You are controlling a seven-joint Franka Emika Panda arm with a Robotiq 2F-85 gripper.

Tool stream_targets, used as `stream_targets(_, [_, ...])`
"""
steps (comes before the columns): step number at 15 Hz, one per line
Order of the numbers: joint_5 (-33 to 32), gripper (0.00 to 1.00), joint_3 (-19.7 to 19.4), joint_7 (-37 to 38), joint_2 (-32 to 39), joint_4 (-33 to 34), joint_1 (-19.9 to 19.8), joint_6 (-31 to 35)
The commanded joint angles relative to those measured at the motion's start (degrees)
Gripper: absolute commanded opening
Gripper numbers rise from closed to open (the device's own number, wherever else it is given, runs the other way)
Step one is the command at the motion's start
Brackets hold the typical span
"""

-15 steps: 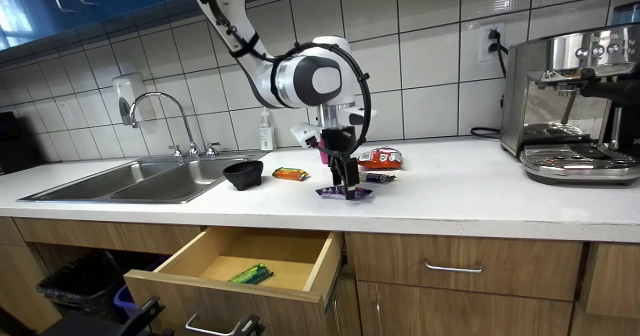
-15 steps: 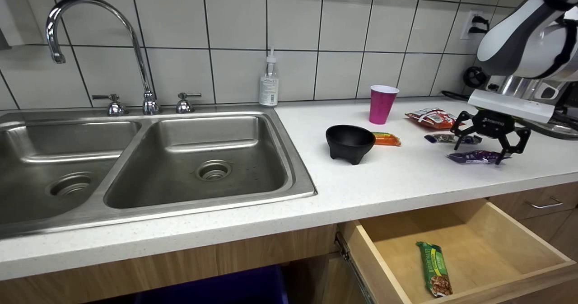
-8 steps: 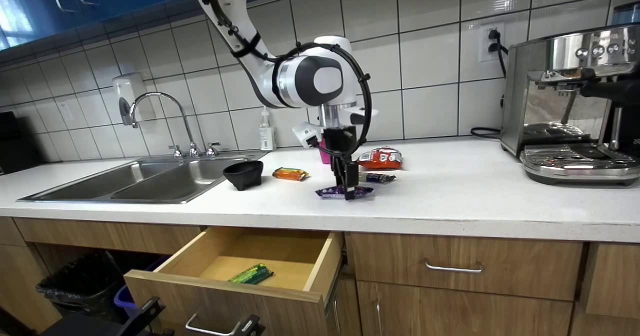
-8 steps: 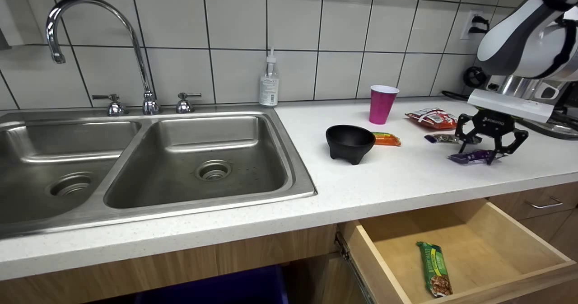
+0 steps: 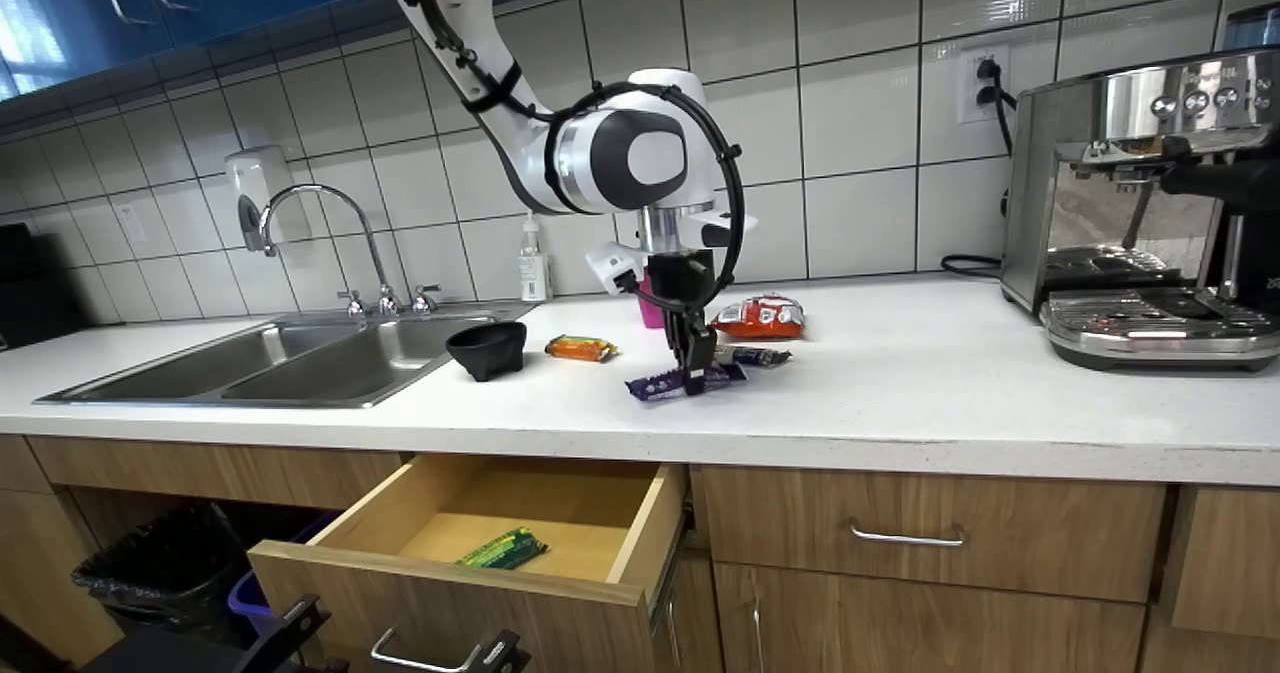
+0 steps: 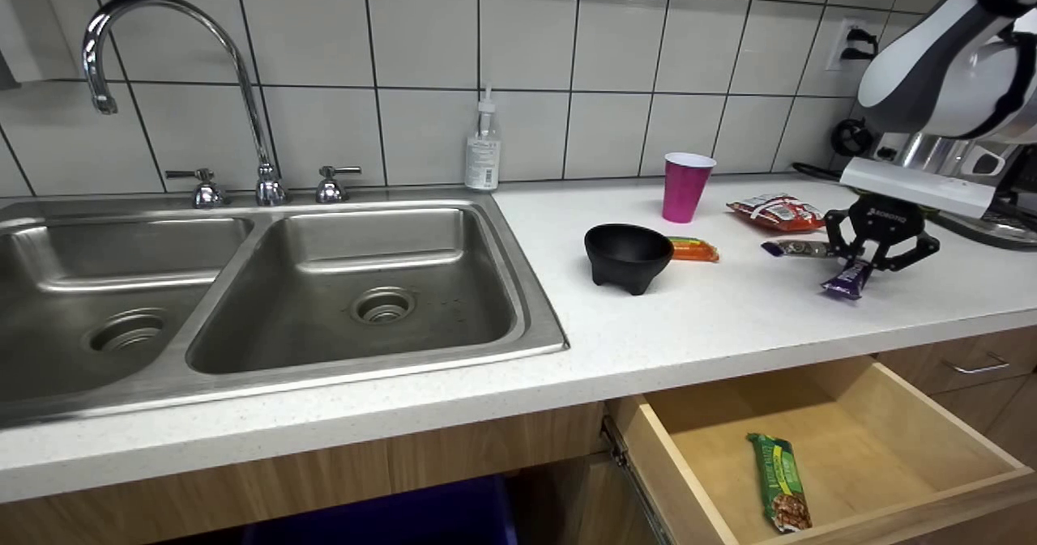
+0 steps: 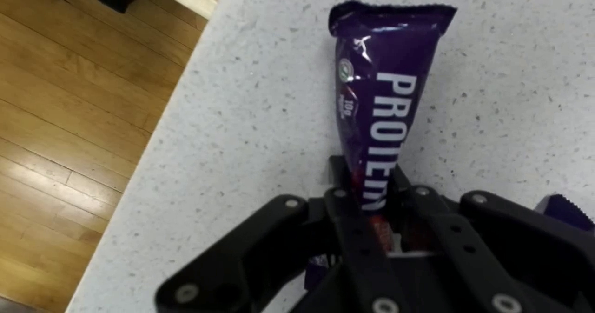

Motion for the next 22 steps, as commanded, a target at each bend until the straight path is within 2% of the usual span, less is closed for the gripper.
stream_targets(1, [1.09, 0.05, 0.7, -0.95, -2.81, -1.98, -0.49, 0.48])
stream_targets(9, [0.52, 0.05, 1.9, -2.5, -10.39, -10.98, 0.99, 4.36])
stream_targets(22, [-1.23, 0.05, 4.68, -0.43, -25.14, -33.62, 4.81, 12.87])
